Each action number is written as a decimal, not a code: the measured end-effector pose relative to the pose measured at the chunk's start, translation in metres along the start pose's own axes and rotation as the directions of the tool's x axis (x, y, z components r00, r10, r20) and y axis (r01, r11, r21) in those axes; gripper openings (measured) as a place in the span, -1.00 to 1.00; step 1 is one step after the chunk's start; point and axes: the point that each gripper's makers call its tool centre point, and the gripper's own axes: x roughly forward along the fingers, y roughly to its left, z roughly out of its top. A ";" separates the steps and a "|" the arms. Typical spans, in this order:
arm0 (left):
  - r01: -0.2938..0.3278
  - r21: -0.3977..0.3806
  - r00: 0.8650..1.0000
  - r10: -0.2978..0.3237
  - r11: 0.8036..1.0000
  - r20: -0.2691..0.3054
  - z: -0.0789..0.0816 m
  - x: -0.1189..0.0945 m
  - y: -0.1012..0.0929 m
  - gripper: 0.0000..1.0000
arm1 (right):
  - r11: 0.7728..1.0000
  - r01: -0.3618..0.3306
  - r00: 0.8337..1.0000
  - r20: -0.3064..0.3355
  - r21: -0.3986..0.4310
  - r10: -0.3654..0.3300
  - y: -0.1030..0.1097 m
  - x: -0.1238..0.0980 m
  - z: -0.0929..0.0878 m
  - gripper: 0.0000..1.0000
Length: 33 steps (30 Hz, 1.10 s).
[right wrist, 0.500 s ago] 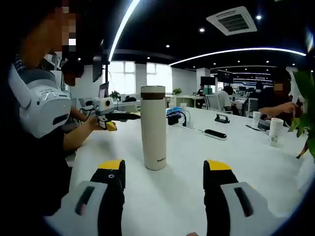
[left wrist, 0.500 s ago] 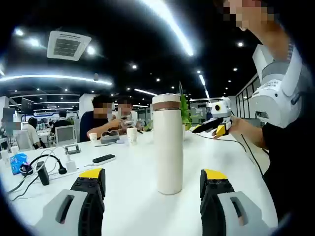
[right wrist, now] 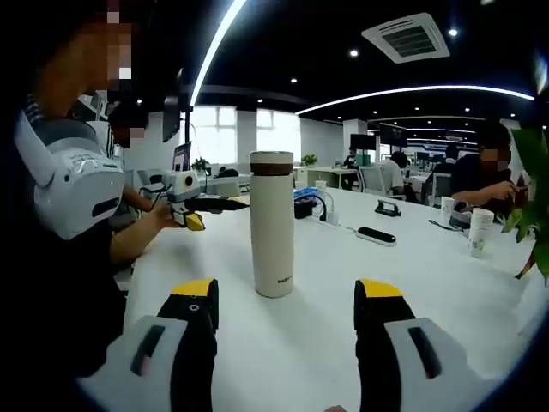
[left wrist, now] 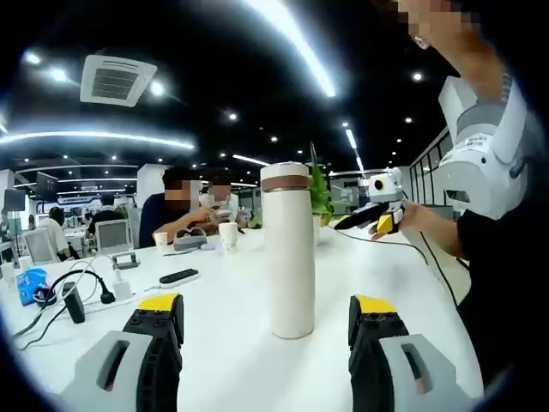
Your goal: Grasp the water cup twist off the cup lid place the cup lid on the table
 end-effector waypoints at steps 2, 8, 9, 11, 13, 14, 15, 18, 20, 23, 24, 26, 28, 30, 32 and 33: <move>0.001 -0.001 1.000 -0.001 1.000 0.002 0.000 -0.001 -0.001 0.57 | 1.000 -0.001 1.000 -0.001 -0.001 0.001 0.001 -0.001 0.000 0.32; 0.003 0.002 1.000 -0.003 1.000 0.007 0.002 -0.002 -0.001 0.57 | 1.000 -0.001 1.000 0.001 -0.001 0.001 0.003 -0.002 0.000 0.32; 0.005 0.002 1.000 -0.005 1.000 0.010 0.003 -0.001 -0.002 0.57 | 1.000 -0.002 1.000 0.003 -0.001 0.002 0.003 -0.002 0.001 0.32; 0.013 0.002 1.000 -0.013 1.000 0.015 0.003 0.000 -0.005 0.57 | 1.000 -0.004 1.000 0.008 -0.001 0.004 0.005 -0.002 0.002 0.32; 0.021 0.000 1.000 -0.021 1.000 0.017 0.004 0.001 -0.007 0.57 | 1.000 -0.007 1.000 0.010 0.000 0.007 0.006 -0.001 0.003 0.32; 0.021 0.001 1.000 -0.021 1.000 0.017 0.004 0.001 -0.007 0.57 | 1.000 -0.007 1.000 0.011 -0.001 0.007 0.006 0.000 0.003 0.32; 0.021 0.003 1.000 -0.021 1.000 0.017 0.005 0.001 -0.007 0.56 | 1.000 -0.011 1.000 0.013 -0.004 0.011 0.008 0.001 0.004 0.32; 0.019 0.004 1.000 -0.019 1.000 0.016 0.005 0.003 -0.005 0.56 | 1.000 -0.019 1.000 0.020 -0.011 0.019 0.010 0.004 0.008 0.32; 0.016 0.006 1.000 -0.016 1.000 0.019 0.005 0.004 -0.005 0.56 | 1.000 -0.025 0.999 0.029 -0.016 0.025 0.011 0.005 0.012 0.31; 0.020 0.004 0.999 -0.020 1.000 0.029 0.008 0.005 -0.005 0.55 | 0.999 -0.031 0.999 0.036 -0.024 0.031 0.012 0.007 0.016 0.31; 0.023 0.007 0.999 -0.023 1.000 0.030 0.009 0.006 -0.006 0.55 | 0.999 -0.033 0.999 0.038 -0.027 0.034 0.012 0.008 0.017 0.31; 0.022 0.018 0.999 -0.022 1.000 0.027 0.011 0.009 -0.005 0.55 | 0.999 -0.039 0.998 0.040 -0.030 0.040 0.013 0.009 0.019 0.31; 0.019 0.027 1.000 -0.020 0.999 0.024 0.012 0.012 -0.005 0.55 | 0.998 -0.044 0.998 0.041 -0.034 0.045 0.014 0.011 0.020 0.31; 0.017 0.030 0.999 -0.018 0.999 0.034 0.014 0.014 -0.005 0.55 | 0.998 -0.054 0.997 0.044 -0.031 0.055 0.017 0.013 0.020 0.29; 0.018 0.023 0.999 -0.019 1.000 0.037 0.014 0.017 -0.005 0.54 | 0.997 -0.067 0.997 0.044 -0.028 0.068 0.020 0.015 0.020 0.29; 0.018 0.021 0.999 -0.019 1.000 0.037 0.013 0.018 -0.006 0.54 | 0.997 -0.071 0.996 0.043 -0.028 0.072 0.021 0.016 0.020 0.29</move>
